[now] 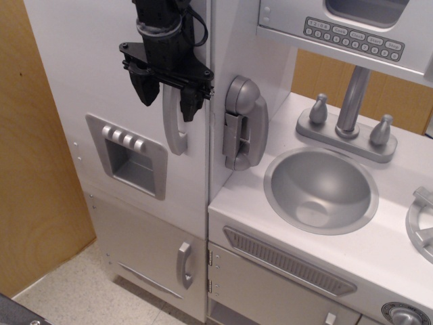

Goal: Open fridge

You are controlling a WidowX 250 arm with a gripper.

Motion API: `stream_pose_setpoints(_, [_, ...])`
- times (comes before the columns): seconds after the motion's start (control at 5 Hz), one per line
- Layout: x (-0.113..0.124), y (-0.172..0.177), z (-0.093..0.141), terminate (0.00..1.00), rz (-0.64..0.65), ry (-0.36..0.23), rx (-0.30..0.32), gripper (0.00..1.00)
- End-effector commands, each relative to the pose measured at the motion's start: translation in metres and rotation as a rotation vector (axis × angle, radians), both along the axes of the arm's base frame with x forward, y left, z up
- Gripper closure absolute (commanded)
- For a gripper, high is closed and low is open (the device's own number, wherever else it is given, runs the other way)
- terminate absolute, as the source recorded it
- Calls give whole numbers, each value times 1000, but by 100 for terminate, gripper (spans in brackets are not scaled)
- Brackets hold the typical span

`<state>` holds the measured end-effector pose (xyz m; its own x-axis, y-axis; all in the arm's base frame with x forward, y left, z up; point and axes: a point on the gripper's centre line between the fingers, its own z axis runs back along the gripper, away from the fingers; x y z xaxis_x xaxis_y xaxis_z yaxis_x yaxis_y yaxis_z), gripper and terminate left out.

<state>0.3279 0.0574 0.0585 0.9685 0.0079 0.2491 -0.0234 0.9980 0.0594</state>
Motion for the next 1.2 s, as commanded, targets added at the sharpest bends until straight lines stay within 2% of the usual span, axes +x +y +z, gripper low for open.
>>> stream_pose_setpoints(0.0, [15, 10, 19, 0, -46, -155, -53, 100])
stream_pose_setpoints(0.2, [14, 16, 19, 0, -19, -209, -55, 100])
stream_pose_setpoints(0.4, [10, 23, 13, 0, 7, -203, -33, 100])
stream_pose_setpoints(0.6, [-6, 29, 10, 0, 9, -178, -20, 100])
stream_pose_setpoints(0.8, [-33, 34, 10, 0, -7, -147, 5, 100])
stream_pose_setpoints(1.0, [-58, 37, 12, 0, -50, -87, -11, 100])
